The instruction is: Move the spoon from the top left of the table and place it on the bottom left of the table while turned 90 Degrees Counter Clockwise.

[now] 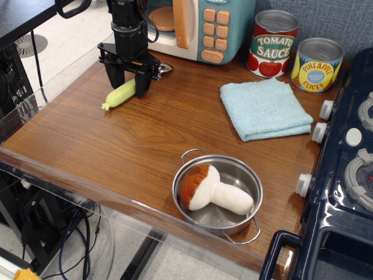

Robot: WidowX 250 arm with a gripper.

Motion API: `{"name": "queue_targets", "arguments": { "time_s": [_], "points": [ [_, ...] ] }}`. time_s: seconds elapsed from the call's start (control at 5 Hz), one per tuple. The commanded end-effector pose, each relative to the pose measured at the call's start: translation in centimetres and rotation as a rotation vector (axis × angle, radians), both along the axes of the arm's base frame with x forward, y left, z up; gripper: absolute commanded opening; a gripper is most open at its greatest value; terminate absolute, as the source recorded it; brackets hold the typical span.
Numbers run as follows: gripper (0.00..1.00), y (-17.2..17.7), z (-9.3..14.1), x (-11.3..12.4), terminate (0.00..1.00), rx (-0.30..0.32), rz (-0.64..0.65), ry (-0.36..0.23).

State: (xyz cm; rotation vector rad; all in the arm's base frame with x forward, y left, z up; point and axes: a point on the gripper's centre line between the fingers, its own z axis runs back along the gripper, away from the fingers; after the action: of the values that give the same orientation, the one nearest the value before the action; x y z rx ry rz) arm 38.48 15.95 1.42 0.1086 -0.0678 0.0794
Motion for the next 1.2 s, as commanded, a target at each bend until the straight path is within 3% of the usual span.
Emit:
{"name": "queue_targets", "arguments": {
  "time_s": [0.0, 0.2, 0.6, 0.8, 1.0],
  "points": [
    [0.00, -0.7, 2.4, -0.4, 0.00, -0.084, 0.013, -0.077],
    [0.00, -1.0, 3.2, -0.7, 0.00, -0.133, 0.083, -0.093],
    [0.00, -3.4, 9.1, -1.9, 0.00, -0.188, 0.247, -0.209],
    [0.00, -3.7, 11.0, -3.4, 0.00, -0.159, 0.449, -0.223],
    [0.00, -4.1, 11.3, -6.6, 0.00, -0.138, 0.697, -0.253]
  ]
}}
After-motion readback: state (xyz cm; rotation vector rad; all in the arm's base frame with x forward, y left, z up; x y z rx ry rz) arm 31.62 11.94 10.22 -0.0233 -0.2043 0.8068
